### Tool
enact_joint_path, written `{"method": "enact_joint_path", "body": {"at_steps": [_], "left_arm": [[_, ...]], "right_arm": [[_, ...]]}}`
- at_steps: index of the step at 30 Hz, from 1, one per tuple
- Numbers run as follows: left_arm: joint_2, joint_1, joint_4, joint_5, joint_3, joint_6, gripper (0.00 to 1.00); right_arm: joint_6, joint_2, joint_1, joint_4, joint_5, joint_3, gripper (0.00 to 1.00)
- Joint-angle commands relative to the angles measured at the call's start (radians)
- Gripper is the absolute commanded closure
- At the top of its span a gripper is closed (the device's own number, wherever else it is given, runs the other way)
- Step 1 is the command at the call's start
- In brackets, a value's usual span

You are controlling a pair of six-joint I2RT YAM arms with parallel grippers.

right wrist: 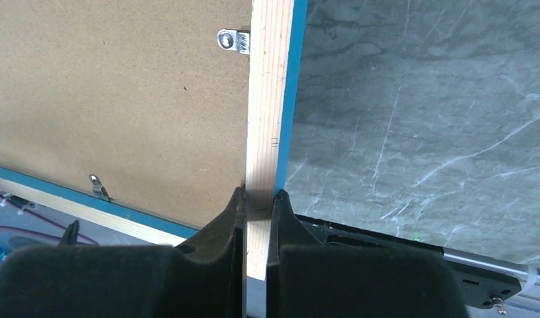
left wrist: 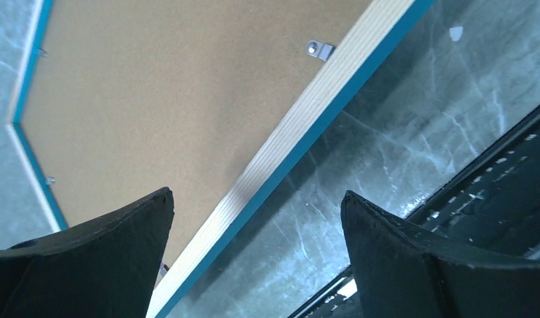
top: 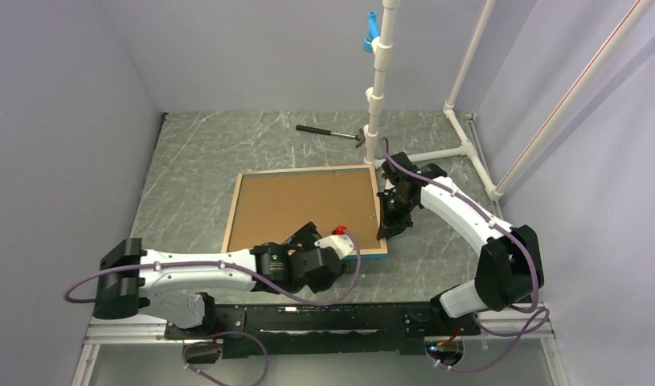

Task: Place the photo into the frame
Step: Turn over the photo frame at the center of the board.

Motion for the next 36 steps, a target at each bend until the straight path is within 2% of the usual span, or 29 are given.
{"method": "enact_joint_path", "body": {"at_steps": [1, 5, 10, 15, 17, 21, 24, 26, 28, 30, 33, 36], "left_arm": [[0.093, -0.080, -0.077, -0.229, 0.091, 0.021, 0.02], [0.222, -0.109, -0.184, -0.343, 0.160, -0.029, 0.07], [0.357, -0.113, -0.351, -0.471, 0.246, -0.167, 0.20], [0.416, -0.114, -0.473, -0.578, 0.305, -0.266, 0.32], [0.433, -0.114, -0.525, -0.617, 0.324, -0.310, 0.40], [0.465, -0.114, -0.689, -0.687, 0.370, -0.463, 0.65], [0.500, -0.113, -0.840, -0.721, 0.408, -0.605, 0.84], [0.533, -0.113, -0.967, -0.742, 0.438, -0.725, 0.93], [0.543, -0.113, -0.984, -0.743, 0.446, -0.716, 0.99], [0.533, -0.115, -0.982, -0.739, 0.453, -0.716, 0.99], [0.490, -0.116, -0.982, -0.734, 0.465, -0.711, 1.00], [0.447, -0.117, -0.980, -0.728, 0.483, -0.684, 1.00]], "right_arm": [[-0.040, -0.066, -0.012, -0.005, -0.101, 0.090, 1.00], [-0.044, -0.080, -0.014, -0.027, -0.106, 0.106, 1.00], [-0.042, -0.097, -0.014, -0.037, -0.137, 0.102, 1.00], [-0.044, -0.107, -0.014, -0.037, -0.163, 0.089, 1.00], [-0.042, -0.111, -0.014, -0.037, -0.169, 0.087, 1.00], [-0.044, -0.118, -0.014, -0.035, -0.177, 0.086, 1.00], [-0.049, -0.127, -0.014, -0.024, -0.193, 0.087, 1.00], [-0.053, -0.143, -0.014, -0.006, -0.205, 0.091, 0.99], [-0.057, -0.164, -0.014, 0.011, -0.201, 0.104, 0.93], [-0.059, -0.187, -0.014, 0.030, -0.186, 0.122, 0.70], [-0.076, -0.231, -0.015, 0.060, -0.156, 0.149, 0.47], [-0.104, -0.268, -0.014, 0.094, -0.122, 0.166, 0.29]]}}
